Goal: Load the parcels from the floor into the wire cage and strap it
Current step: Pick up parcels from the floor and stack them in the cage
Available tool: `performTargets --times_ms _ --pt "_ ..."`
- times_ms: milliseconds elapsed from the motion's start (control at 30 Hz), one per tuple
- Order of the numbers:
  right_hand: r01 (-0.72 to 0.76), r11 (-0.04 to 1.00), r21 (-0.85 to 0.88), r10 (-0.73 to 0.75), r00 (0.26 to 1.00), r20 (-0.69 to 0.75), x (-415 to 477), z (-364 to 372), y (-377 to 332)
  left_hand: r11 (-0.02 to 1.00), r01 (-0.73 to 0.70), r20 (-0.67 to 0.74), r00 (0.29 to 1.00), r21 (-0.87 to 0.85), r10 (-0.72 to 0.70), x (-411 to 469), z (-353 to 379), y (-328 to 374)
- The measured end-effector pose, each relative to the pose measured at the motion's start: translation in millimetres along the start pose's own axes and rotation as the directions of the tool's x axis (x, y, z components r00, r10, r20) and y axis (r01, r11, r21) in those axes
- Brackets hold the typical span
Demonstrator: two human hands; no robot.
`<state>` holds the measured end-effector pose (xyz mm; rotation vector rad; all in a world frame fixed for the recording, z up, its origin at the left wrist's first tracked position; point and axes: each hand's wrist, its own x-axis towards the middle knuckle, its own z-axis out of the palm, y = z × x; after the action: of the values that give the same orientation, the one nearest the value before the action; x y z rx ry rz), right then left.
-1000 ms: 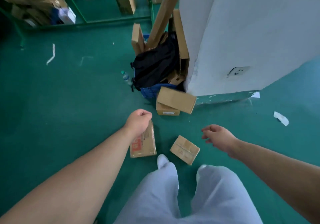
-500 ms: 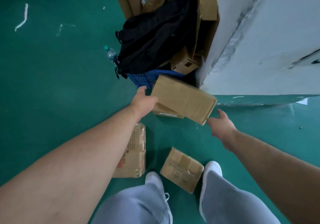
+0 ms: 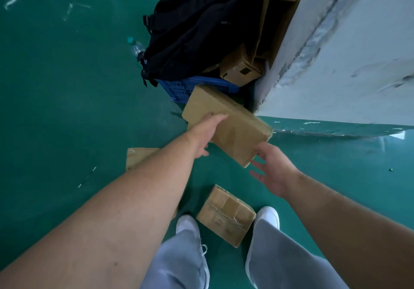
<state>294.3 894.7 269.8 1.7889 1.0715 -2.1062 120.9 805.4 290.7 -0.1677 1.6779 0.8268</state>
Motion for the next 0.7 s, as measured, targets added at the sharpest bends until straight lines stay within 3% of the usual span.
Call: performTargets --times_ms 167,333,567,700 --pt "-0.098 0.993 0.059 0.102 0.992 -0.071 -2.6 8.9 -12.5 0.945 0.131 -0.122 0.977 -0.299 -0.173 17.7 15.0 1.5" --pt "-0.096 0.990 -0.104 0.095 0.995 -0.013 -9.5 37.7 1.2 0.861 0.088 -0.303 0.914 -0.500 -0.270 26.3 31.5 -27.9" --pt "0.019 0.930 -0.368 -0.030 0.999 -0.025 -49.4 32.1 21.3 0.870 -0.036 -0.334 0.930 -0.491 -0.150 3.4 35.0 -49.0" --pt "0.064 0.939 -0.339 -0.087 0.995 -0.054 -77.2 31.5 18.4 0.879 -0.054 -0.277 0.957 -0.474 -0.091 -26.4 42.7 -45.2"
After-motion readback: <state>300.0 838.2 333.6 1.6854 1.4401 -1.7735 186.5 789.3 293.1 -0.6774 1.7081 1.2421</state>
